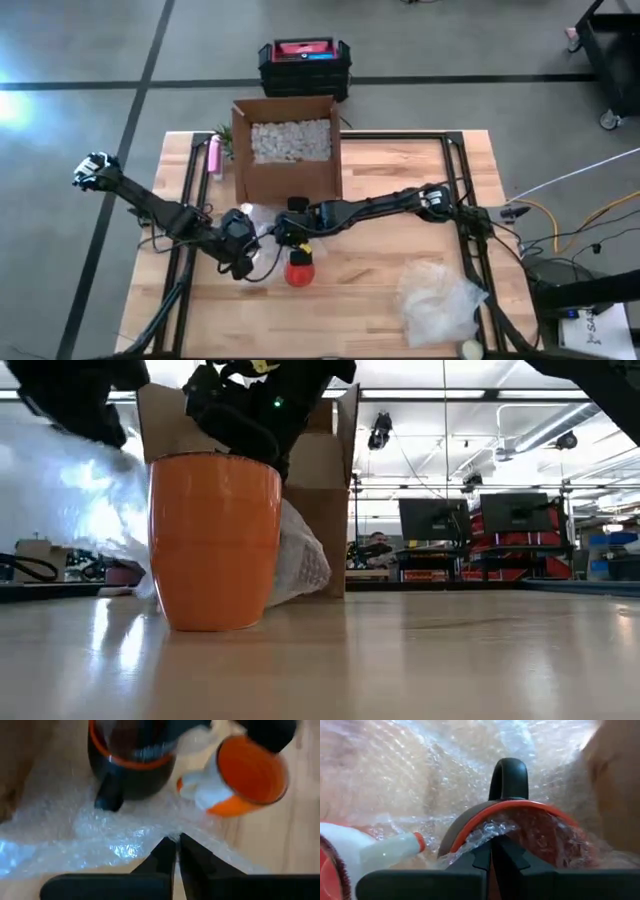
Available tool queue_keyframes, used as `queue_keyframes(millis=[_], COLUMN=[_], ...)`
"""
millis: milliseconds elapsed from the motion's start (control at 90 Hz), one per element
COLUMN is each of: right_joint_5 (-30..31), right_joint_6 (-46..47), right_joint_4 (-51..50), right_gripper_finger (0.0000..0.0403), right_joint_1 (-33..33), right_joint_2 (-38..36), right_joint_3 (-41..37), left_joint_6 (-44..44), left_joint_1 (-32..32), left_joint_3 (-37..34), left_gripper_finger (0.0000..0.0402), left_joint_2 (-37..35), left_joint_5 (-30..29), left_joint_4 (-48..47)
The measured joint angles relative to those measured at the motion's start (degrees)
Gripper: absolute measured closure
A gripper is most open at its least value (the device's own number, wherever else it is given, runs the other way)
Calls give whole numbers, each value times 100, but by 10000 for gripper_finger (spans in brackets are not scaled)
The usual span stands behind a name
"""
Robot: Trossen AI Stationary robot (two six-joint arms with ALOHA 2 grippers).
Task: Wrap mug
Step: Wrap the black mug with transparent bubble wrap
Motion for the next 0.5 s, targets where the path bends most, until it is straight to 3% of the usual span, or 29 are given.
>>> queue_keyframes(millis=[367,500], right_joint_5=[66,83], right_joint_6=[-221,-221], right_joint_4=[-324,-541], right_gripper_finger=[403,403], right_joint_1=[-40,-57], right_joint_2=[-192,-196], right_joint_3=[568,782], left_joint_6=[855,940], left_joint_1=[124,162], left_joint_3=[-107,-146], left_gripper_finger=[401,401], left_joint_2=[270,536], left_joint_5=[-486,-996], left_joint_4=[1048,1107])
